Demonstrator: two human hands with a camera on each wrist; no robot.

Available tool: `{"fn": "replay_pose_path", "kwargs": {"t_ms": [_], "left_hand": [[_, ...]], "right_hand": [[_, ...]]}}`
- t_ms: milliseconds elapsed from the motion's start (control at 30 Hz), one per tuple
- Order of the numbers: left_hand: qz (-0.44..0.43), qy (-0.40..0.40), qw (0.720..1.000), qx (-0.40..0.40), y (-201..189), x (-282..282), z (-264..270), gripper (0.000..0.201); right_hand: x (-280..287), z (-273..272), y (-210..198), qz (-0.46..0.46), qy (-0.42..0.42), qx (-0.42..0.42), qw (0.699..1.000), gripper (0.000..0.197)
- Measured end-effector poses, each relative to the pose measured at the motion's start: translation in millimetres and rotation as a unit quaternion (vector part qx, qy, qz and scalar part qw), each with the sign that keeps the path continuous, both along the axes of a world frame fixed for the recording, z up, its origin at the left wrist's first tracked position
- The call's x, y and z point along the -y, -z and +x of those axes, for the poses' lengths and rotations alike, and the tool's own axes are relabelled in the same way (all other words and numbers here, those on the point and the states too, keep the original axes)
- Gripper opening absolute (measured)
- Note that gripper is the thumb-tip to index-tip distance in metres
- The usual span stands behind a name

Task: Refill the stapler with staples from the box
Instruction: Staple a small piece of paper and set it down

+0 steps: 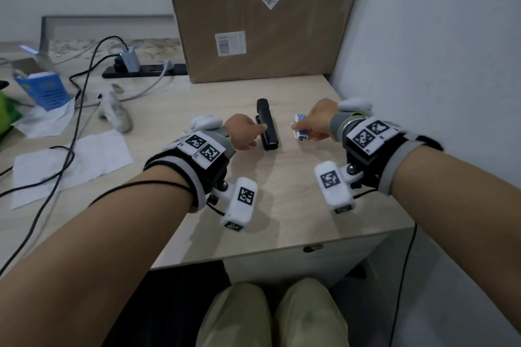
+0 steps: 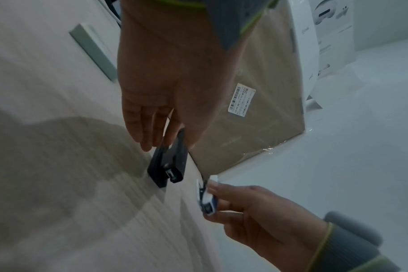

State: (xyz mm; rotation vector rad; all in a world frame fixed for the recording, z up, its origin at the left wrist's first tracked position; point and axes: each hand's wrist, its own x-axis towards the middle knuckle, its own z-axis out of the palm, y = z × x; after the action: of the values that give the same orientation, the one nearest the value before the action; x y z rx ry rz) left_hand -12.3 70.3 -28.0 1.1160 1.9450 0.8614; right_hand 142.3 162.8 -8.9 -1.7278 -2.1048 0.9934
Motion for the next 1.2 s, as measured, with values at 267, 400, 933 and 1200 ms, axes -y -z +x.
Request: {"fn": "replay_pose_path", "kwargs": {"t_ms": [267, 400, 933, 1200], "left_hand": [[0.011, 0.003, 1.0, -0.004, 8, -25, 4, 0.022], [0.015, -0.005, 1.0, 0.011, 13, -31, 3, 0.038], [0.035, -0.03, 0.999, 0.019, 8, -53, 20, 0.057], [-0.053, -0.054, 0.972, -0.223, -19, 0, -81, 0.054]], "right_hand": [[-25, -28, 22, 0.063, -0.018, 0.13, 0.989, 0.05], [-34, -30, 32, 0.057, -0.028, 0.092, 0.994, 0.044], [-54, -6, 30, 0.056, -0.025, 0.064, 0.996, 0.041], [-31, -11, 9, 0.159, -0.013, 0.014, 0.987, 0.029]]}}
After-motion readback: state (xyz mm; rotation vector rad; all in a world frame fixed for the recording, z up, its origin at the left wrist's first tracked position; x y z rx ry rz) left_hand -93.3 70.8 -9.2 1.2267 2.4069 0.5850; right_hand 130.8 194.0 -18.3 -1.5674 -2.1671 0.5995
